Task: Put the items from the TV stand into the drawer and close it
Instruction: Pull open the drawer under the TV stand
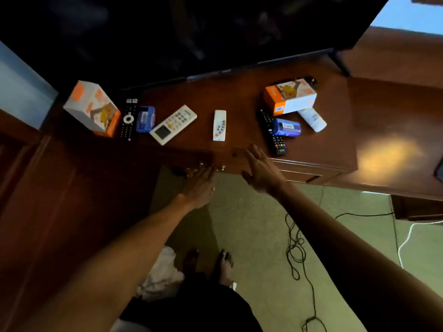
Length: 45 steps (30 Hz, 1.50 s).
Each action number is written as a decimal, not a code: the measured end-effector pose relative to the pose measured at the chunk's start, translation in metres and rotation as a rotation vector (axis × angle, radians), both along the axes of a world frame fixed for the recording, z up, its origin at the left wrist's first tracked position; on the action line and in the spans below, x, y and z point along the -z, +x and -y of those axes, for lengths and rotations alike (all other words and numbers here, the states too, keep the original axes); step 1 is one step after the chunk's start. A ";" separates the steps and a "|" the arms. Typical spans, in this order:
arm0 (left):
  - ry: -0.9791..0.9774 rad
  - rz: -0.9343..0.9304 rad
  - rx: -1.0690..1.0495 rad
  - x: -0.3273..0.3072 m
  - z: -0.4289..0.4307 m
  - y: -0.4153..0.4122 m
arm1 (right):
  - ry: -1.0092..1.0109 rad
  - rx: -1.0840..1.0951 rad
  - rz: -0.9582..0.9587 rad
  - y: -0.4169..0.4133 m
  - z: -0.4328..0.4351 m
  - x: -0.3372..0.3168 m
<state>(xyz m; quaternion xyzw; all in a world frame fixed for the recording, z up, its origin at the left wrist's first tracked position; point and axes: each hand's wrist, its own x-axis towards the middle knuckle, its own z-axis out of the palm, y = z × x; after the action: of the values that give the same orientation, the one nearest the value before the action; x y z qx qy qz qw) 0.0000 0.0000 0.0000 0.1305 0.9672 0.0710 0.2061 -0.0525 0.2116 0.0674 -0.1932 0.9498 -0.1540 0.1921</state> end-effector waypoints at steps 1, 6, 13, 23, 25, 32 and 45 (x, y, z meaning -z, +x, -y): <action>-0.028 -0.016 -0.004 0.007 -0.004 -0.002 | 0.022 -0.021 -0.016 0.002 0.000 0.006; -0.075 0.025 -0.037 0.045 -0.013 0.003 | 0.096 -0.059 -0.115 0.015 -0.006 0.030; -0.069 0.034 -0.048 0.068 -0.011 0.014 | 0.114 -0.079 -0.249 0.021 -0.013 0.050; -0.027 0.112 -0.040 0.054 -0.006 0.055 | 0.115 -0.062 -0.204 0.024 -0.010 0.042; -0.055 0.172 -0.027 0.046 -0.005 0.065 | 0.110 -0.039 -0.212 0.030 -0.008 0.038; 0.273 -0.222 -0.095 -0.009 0.008 0.072 | 0.010 0.021 -0.254 0.063 -0.014 0.041; -0.027 -0.145 -0.051 0.005 0.063 0.016 | 0.149 0.085 -0.135 0.057 -0.004 0.069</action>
<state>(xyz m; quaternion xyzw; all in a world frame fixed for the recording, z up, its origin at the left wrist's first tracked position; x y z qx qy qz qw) 0.0162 -0.0630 -0.0052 0.1080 0.9834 0.0537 0.1355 0.0045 0.2158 -0.0013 -0.1478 0.9767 -0.0778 0.1347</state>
